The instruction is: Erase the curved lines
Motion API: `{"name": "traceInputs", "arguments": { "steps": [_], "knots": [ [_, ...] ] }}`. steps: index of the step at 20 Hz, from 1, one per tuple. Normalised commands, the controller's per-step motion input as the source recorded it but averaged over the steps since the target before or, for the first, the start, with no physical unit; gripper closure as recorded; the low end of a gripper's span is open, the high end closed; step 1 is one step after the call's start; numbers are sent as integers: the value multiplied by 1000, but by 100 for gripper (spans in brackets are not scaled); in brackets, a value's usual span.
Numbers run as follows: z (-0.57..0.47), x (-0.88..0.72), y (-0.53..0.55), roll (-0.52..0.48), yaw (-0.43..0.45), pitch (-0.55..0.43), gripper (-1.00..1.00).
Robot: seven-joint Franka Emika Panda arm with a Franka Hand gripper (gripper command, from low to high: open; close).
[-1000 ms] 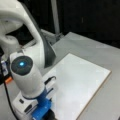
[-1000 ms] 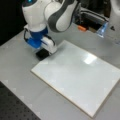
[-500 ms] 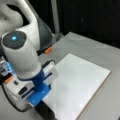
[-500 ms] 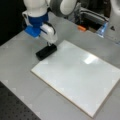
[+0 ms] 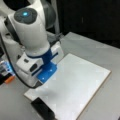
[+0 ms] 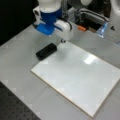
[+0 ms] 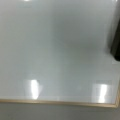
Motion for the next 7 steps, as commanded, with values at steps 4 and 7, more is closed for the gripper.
{"name": "traceInputs", "arguments": {
  "steps": [4,7],
  "knots": [
    [8,-284,575,-301,-24,-79,-100],
    [-44,-184,293,-278,-31,-104,-100]
  ]
}}
